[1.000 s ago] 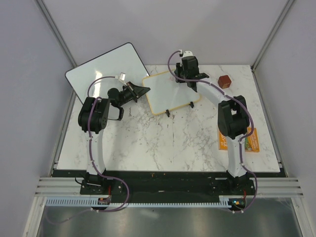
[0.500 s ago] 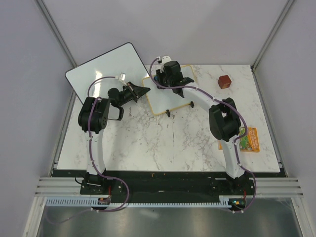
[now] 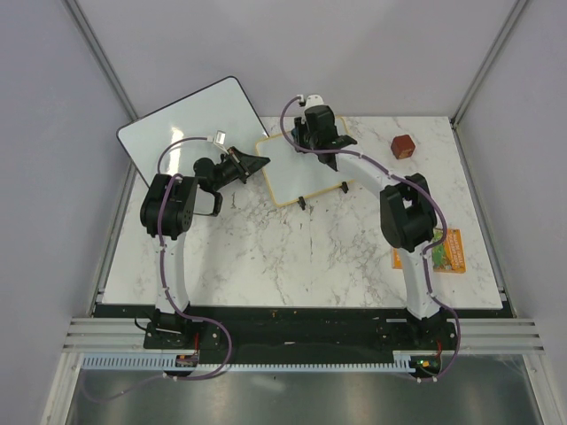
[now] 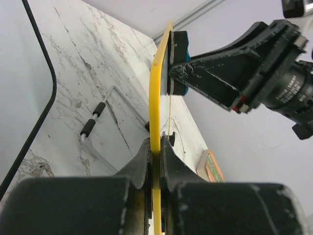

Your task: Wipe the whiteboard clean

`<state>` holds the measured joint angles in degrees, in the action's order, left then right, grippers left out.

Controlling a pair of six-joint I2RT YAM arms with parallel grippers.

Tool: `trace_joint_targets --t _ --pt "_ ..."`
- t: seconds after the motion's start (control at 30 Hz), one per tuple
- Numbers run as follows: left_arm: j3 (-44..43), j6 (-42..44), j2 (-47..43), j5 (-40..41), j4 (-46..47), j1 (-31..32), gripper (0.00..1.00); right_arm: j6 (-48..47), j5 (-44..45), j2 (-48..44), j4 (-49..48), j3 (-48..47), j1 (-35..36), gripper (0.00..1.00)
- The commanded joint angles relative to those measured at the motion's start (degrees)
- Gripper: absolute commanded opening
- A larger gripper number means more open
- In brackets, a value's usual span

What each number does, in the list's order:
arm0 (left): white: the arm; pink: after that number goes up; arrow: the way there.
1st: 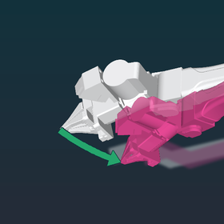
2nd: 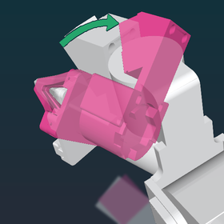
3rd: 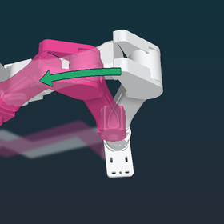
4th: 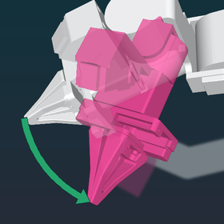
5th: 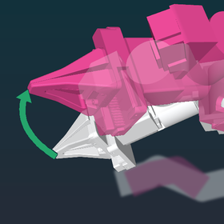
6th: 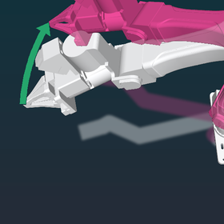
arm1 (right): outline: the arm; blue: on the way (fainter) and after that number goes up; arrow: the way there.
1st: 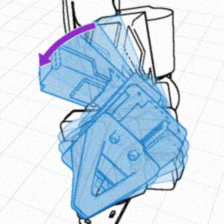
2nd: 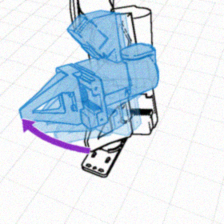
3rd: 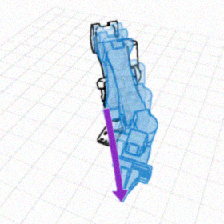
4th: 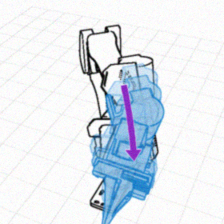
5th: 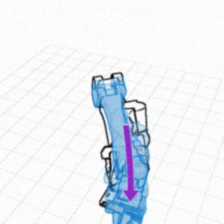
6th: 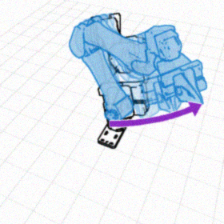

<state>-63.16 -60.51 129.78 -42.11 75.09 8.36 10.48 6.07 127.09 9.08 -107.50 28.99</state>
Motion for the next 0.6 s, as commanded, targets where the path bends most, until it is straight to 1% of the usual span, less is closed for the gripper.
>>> trace_joint_targets --t 0.0,0.1,0.27,0.43,0.47,0.57 --pt "0.8 3.6 -1.6 -6.0 5.7 2.5 0.02 1.8 9.5 0.7 2.9 4.0 -3.9 0.00" --pt "0.8 3.6 -1.8 -6.0 5.7 2.5 0.02 2.5 12.2 0.5 3.0 5.0 -5.2 0.00" --pt "1.0 3.7 -1.9 -5.8 5.7 2.5 0.02 3.3 12.3 1.1 2.8 6.6 -7.5 0.00" --pt "1.0 3.6 -1.8 -5.7 5.7 2.5 0.02 2.8 8.9 1.1 2.3 8.4 -7.5 0.00" --pt "1.0 3.6 -1.8 -5.6 5.7 2.5 0.02 2.7 7.0 1.1 2.0 9.1 -7.5 0.00" --pt "1.0 3.6 -1.8 -5.8 5.8 2.5 0.02 2.5 5.1 -0.7 0.5 11.9 -6.8 0.00"
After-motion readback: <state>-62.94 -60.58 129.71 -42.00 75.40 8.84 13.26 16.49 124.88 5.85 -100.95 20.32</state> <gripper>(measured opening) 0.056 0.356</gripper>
